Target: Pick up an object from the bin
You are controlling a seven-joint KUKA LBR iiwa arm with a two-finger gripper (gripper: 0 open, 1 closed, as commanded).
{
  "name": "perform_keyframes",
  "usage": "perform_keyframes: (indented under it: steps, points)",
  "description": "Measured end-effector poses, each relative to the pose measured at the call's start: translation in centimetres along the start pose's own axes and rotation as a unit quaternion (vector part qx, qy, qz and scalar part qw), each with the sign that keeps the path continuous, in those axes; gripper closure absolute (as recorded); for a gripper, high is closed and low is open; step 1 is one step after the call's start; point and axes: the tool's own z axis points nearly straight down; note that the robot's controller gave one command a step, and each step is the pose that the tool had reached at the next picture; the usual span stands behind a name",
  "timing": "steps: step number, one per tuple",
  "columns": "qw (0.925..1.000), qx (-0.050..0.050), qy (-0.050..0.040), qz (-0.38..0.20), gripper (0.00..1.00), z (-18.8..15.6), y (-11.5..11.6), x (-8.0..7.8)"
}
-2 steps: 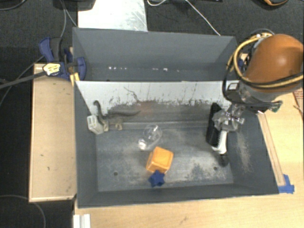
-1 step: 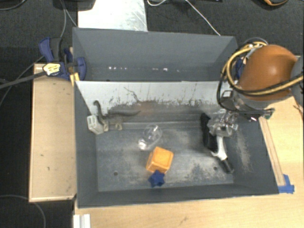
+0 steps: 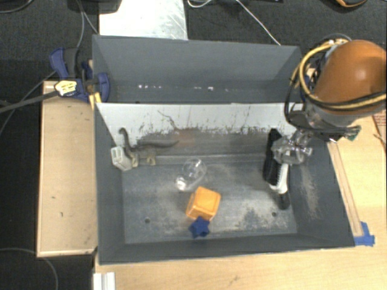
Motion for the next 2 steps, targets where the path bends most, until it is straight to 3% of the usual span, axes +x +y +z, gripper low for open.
perform_keyframes:
  steps: [1, 2]
  points:
    - [1.0000, -0.005, -0.0004, 0.001, 1.00, 1.3, 0.3, 0.1]
    - [1.0000, 0.002, -0.0016, 0.005, 1.00, -1.9, -0.1, -0.1]
